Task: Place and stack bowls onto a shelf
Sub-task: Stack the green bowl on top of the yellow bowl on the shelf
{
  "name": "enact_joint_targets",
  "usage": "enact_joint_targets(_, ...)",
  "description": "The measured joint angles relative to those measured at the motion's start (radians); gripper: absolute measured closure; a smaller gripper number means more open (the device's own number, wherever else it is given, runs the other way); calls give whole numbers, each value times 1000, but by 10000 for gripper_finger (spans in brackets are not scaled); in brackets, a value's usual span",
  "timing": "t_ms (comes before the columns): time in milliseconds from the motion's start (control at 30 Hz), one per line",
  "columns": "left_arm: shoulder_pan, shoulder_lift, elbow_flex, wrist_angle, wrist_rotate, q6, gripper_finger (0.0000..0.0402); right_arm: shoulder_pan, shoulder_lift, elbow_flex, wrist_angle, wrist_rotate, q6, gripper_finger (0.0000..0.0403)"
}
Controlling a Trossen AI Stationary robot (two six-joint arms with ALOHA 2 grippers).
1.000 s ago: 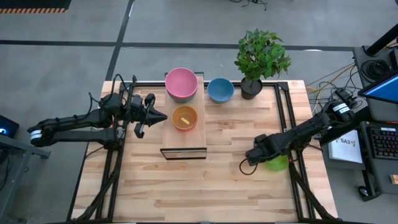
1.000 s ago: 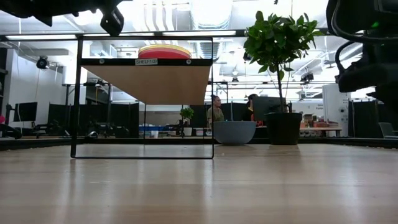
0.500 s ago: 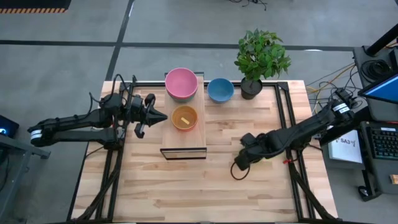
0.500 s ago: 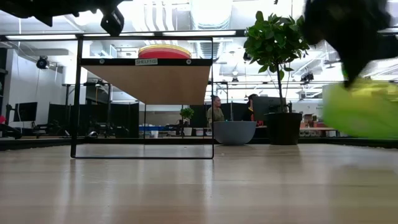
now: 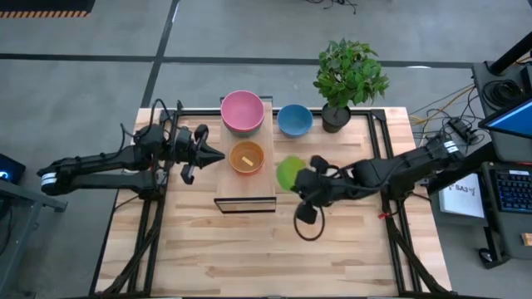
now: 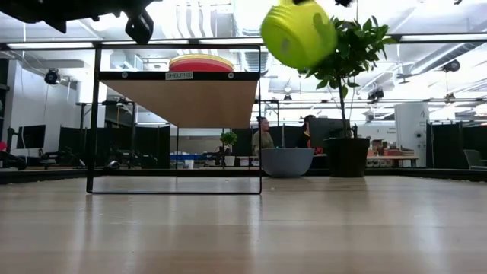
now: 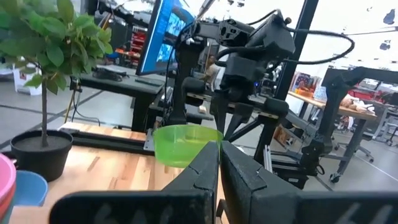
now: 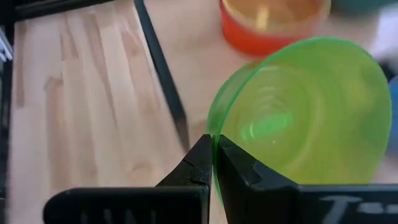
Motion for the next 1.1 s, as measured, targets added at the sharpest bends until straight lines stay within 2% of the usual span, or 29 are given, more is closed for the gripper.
enact_joint_targets(400,0,-7,0,24,0,14,402,-164,242,324,47,-18,-578,394)
enact_joint_targets(600,0,-25,0,27,0,13,402,-224,386,513,-41,-79,-781,394)
enact_joint_targets(800,0,-57,0,27,0,30,402,-259,483,653,-142,-90,-873,394)
enact_joint_targets(1100,0,-79,0,26,0,49,402,-280,516,674,-157,-124,-903,394)
